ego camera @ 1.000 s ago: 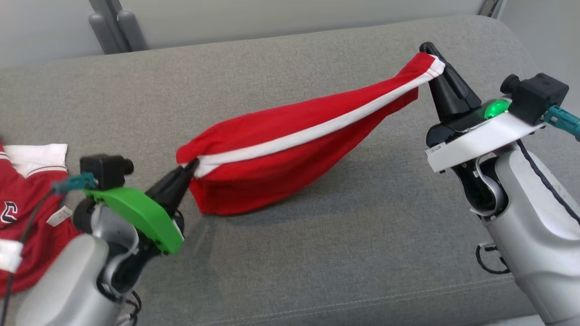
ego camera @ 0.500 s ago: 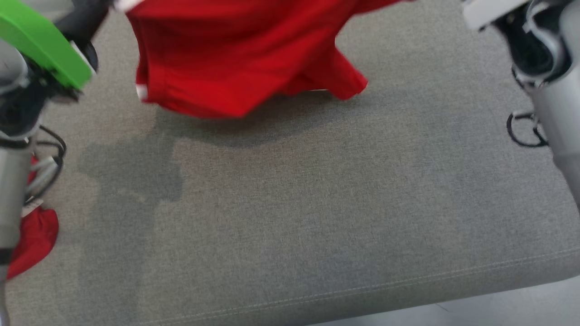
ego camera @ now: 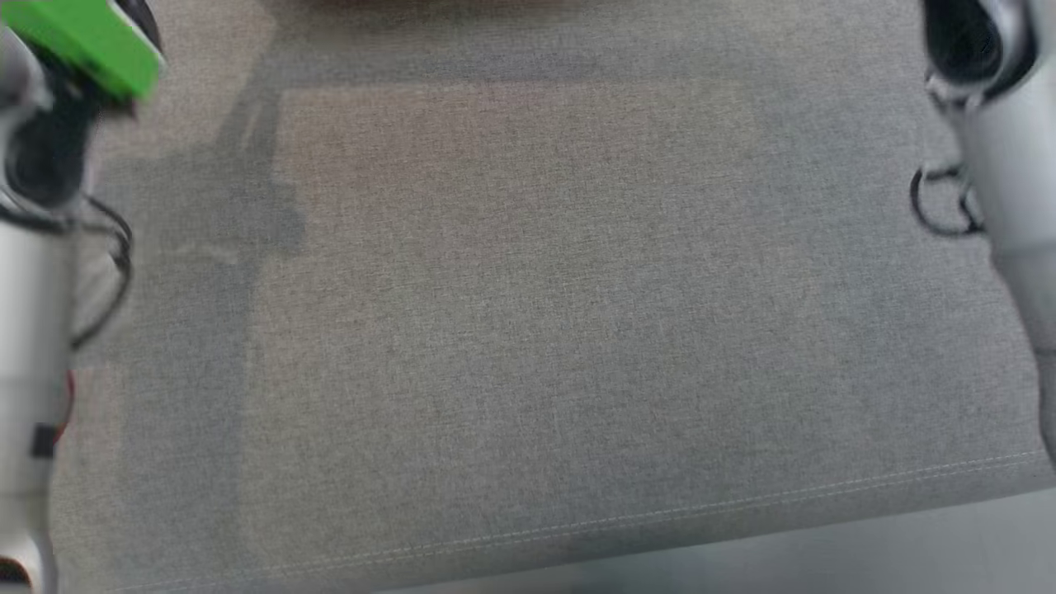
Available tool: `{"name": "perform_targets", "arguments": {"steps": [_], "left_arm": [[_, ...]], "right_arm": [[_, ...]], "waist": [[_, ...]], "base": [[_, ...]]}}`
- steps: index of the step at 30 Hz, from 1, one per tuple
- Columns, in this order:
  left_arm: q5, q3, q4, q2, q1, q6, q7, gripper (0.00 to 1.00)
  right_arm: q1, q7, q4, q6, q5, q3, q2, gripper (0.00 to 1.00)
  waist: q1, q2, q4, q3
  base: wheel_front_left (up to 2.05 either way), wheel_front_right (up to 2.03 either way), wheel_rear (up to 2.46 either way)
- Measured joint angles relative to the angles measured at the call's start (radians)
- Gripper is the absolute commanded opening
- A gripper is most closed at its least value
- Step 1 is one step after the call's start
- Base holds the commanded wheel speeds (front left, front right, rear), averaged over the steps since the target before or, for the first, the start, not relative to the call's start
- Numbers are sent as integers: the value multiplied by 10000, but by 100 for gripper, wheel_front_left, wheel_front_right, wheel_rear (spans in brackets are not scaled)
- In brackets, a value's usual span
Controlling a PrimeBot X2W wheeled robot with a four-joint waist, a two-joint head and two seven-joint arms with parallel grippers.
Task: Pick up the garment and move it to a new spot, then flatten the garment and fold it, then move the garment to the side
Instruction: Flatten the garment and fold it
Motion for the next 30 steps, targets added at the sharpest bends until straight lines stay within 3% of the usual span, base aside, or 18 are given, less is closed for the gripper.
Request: {"name": "perform_targets", "arguments": {"steps": [14, 25, 30], "left_arm": [[-140, -1106, 27, -635, 4240, -121, -1712, 0], [-50, -1386, -324, -483, 6121, -127, -3101, 0], [-23, -1569, -748, -431, 6663, -127, -3413, 0]], "right_arm": [[4937, -616, 153, 10, 842, -27, -113, 0], [6947, -621, -1095, 12, 1369, 428, -330, 0], [7892, -635, -1651, 12, 1417, 468, -920, 0]], "waist": [[-1, 0, 271, -815], [-1, 0, 178, -1752], [-1, 0, 15, -2010]], "base": [[0, 0, 0], [0, 0, 0], [0, 0, 0]]}}
